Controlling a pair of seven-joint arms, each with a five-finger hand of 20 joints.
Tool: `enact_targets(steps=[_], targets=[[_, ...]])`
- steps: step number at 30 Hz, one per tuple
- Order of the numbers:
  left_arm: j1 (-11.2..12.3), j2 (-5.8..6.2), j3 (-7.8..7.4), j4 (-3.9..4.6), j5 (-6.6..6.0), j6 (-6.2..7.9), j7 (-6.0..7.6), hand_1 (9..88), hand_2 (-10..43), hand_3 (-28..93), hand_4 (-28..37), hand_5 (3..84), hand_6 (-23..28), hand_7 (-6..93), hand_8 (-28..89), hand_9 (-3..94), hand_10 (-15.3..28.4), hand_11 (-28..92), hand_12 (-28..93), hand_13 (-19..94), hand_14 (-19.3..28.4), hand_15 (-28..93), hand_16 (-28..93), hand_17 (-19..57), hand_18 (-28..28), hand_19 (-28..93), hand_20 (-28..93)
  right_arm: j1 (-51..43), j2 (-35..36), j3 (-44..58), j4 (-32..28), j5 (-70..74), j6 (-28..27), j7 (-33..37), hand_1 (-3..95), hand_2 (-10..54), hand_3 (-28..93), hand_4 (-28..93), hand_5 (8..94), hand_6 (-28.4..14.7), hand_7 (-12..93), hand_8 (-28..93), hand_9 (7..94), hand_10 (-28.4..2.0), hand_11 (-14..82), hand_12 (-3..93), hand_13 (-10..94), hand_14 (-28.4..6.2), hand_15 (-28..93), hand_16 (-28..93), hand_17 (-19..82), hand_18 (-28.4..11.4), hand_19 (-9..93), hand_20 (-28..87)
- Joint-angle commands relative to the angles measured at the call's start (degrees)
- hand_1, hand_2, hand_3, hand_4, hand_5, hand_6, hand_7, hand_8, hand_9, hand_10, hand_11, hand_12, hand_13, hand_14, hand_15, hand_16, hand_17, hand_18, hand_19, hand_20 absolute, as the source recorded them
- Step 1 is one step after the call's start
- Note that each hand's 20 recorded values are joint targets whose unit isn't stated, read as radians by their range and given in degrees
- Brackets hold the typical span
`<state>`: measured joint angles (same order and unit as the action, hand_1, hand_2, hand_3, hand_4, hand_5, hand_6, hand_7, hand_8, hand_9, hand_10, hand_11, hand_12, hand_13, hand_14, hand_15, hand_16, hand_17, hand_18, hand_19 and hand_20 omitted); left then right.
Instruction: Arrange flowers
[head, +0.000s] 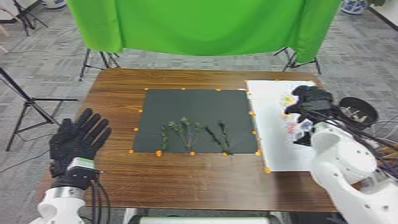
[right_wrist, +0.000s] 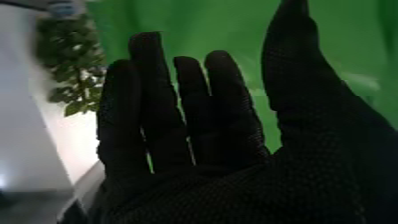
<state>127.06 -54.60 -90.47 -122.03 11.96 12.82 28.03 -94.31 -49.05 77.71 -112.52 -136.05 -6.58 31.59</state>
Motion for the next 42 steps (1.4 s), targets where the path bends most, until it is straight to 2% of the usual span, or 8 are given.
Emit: enact_targets(steps=[1,10,15,19,22,33,37,42], targets=[[0.0,-0.28,0.32,0.47,-0.18,-2.20,0.75,26.0,12.2,72,-28.3,42.6,10.3,11.5,-8,35.3,16.3,26,11,26,17.3,42,-8,-6.6,15.1,36,9,-2.5,-1.4,-0.2,0.1,0.3,-9.4,-2.7,47.5,-9.5,87,-28,46.3,-3.5,19,-14,43.6,-11.5,7.7,12.9,46,-10.1,26,19,23,-19.8,74,37],[0.1,-0.65,0.46,0.41,-1.12,-2.64,-0.28,25.5,12.3,72,-28.3,42.6,10.4,11.1,-8,35.3,16.3,26,11,26,17.3,42,-7,-6.4,15.1,36,10,-3.0,-3.2,-0.1,2.9,0.5,-10.3,-0.8,56.3,-9.5,84,-28,54.9,-0.5,17,-14,55.3,-9.5,8.6,11.9,53,-8.6,24,21,26,-18.5,75,38],[0.3,-0.87,0.24,0.25,-0.95,-2.45,-0.46,25.5,12.6,72,-28.3,42.6,10.5,10.9,-8,35.3,16.5,25,11,26,17.3,42,-7,-6.3,15.2,35,10,-4.2,-3.5,-0.8,3.7,0.1,-7.1,-0.7,63.6,-9.5,74,-28,62.9,1.4,18,-13,64.9,-10.1,10.9,14.4,62,-5.8,22,37,28,-18.0,77,40],[0.4,-0.99,0.22,0.14,-0.95,-2.34,-0.46,25.6,12.8,72,-28.3,42.6,10.4,10.9,-8,35.4,16.4,25,11,26,17.3,41,-7,-6.3,15.2,35,10,-4.9,-3.4,-1.4,4.1,-0.4,-3.6,-0.7,65.2,-9.5,71,-28,70.9,3.2,22,-3,80.3,-8.2,5.5,31.1,70,-5.7,23,44,29,-17.9,77,42],[0.4,-1.08,0.26,0.17,-0.93,-2.38,-0.71,25.6,12.9,72,-28.3,42.7,10.5,10.8,-8,35.4,16.4,25,11,26,17.3,41,-7,-6.3,15.2,35,10,-5.5,-3.1,-1.7,3.7,-1.2,-1.2,-1.1,65.7,-9.5,71,-28,76.4,3.2,24,0,86.1,-8.5,5.9,36.1,73,-6.0,26,46,30,-18.0,77,42],[1.9,-1.66,-0.76,-0.12,-0.89,-1.96,0.11,25.6,13.1,72,-28.3,42.9,10.5,10.7,-8,35.5,16.4,25,11,26,17.3,41,-7,-6.3,15.2,35,10,-1.0,-1.4,-5.6,-4.1,-0.8,3.8,-3.2,65.2,-9.5,72,-28,77.8,2.9,26,1,87.3,-8.5,6.1,37.6,74,-6.1,27,47,30,-18.6,77,43],[3.1,-1.97,-1.08,-0.48,-1.19,-1.04,0.56,25.6,13.2,72,-28.3,42.8,10.5,10.8,-8,35.5,16.4,25,11,26,17.2,41,-7,-6.3,15.2,35,10,7.8,-5.7,-9.0,-2.6,3.8,1.1,-6.9,64.8,-9.5,73,-28,77.5,2.8,26,1,86.9,-8.4,6.1,37.7,73,-6.2,27,47,30,-18.5,77,43],[2.6,-2.31,-0.10,-0.07,-0.71,-1.39,0.06,25.7,13.3,72,-28.3,42.8,10.5,10.8,-8,35.5,16.5,25,11,26,17.3,41,-7,-6.3,15.2,35,10,18.1,-10.3,-18.4,1.1,2.2,1.5,-10.6,64.5,-9.5,73,-28,76.7,2.8,27,0,86.3,-8.5,6.2,37.5,73,-6.2,27,46,29,-18.2,77,43]])
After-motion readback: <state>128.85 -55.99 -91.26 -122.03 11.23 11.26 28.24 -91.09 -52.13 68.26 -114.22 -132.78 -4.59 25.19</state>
